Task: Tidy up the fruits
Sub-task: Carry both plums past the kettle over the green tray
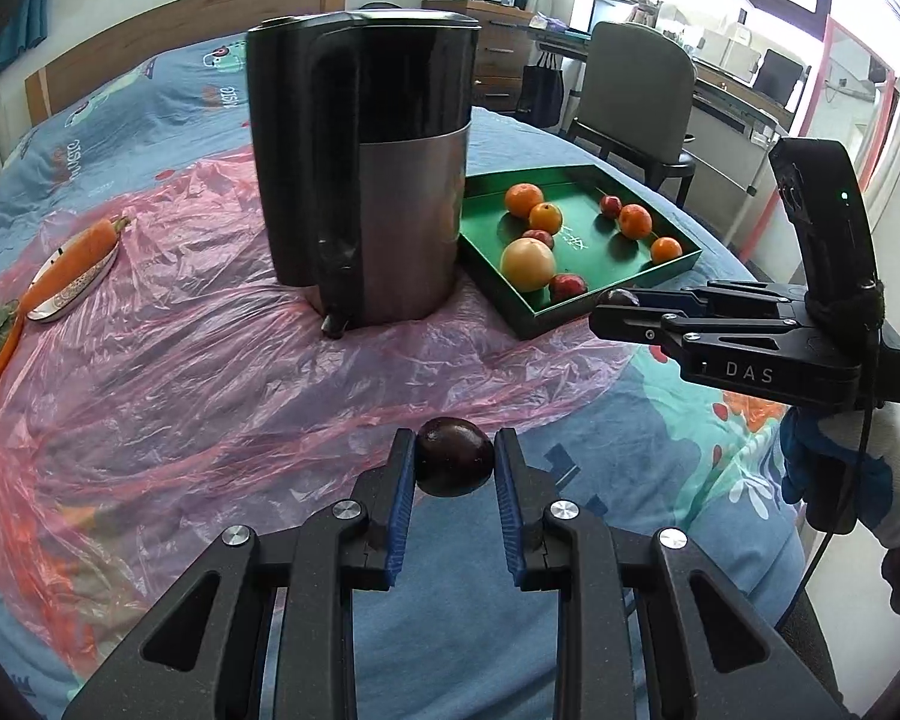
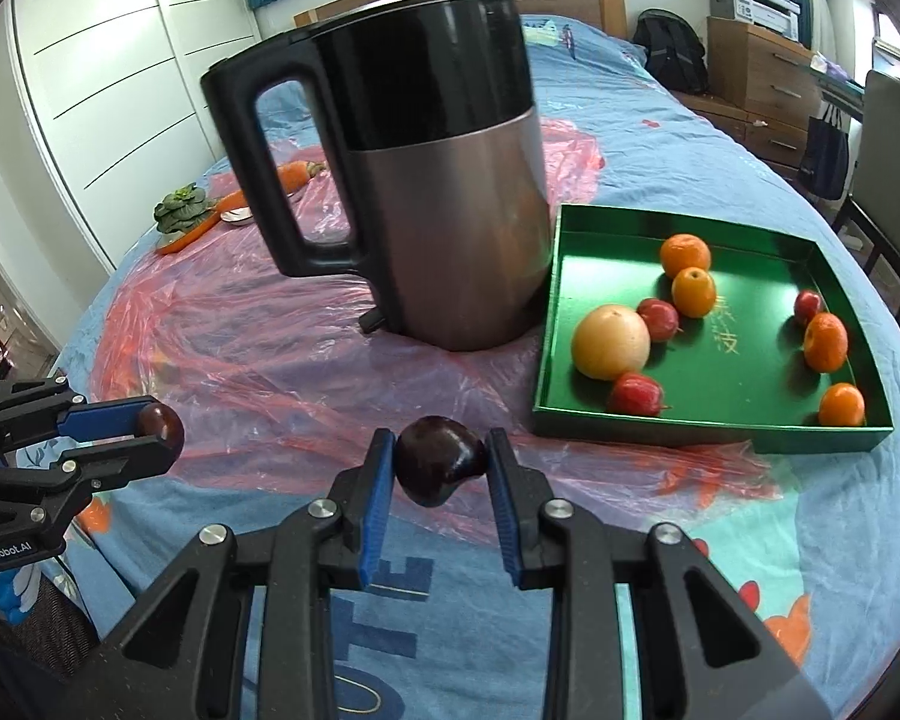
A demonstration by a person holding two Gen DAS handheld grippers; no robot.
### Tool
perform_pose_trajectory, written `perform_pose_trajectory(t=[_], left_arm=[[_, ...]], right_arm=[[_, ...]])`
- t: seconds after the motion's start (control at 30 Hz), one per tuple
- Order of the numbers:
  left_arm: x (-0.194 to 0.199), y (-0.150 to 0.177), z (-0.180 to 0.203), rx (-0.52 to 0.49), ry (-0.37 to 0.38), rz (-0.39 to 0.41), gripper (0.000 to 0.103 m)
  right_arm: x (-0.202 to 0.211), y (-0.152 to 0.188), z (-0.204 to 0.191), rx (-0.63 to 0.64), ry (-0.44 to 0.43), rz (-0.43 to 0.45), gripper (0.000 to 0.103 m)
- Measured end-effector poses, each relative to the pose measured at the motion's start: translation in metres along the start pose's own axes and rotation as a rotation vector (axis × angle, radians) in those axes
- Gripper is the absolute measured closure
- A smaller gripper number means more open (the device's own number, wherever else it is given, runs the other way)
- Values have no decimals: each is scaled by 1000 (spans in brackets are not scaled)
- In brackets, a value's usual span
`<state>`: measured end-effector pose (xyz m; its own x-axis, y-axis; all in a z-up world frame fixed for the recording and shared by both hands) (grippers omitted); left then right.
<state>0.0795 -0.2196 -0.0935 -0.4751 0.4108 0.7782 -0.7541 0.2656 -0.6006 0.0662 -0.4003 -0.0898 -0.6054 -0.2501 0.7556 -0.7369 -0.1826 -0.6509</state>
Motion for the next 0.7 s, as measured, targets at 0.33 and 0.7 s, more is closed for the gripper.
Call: perform_pose_trajectory(t=[0.33, 0.7], left_arm=[[-54, -64, 71, -80, 107, 8, 81], [-150, -123, 126, -188, 103, -31, 81]], right_arm=[[8, 2, 99, -122, 127, 47, 57], [-25, -10, 184, -152, 221, 32, 57]])
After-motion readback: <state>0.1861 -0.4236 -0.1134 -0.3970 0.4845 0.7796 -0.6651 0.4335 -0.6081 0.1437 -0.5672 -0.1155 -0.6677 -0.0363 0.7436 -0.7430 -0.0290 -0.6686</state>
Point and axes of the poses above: each gripper's, at about its wrist camera, not at the fingertips, and x roughly against the way its jaws point, z to its right, y to its underside, the point moved 5 cm from there along -x, roughly the way its jaws point, and after that the axes turned 8 degrees about x, right-handed, at the moved point
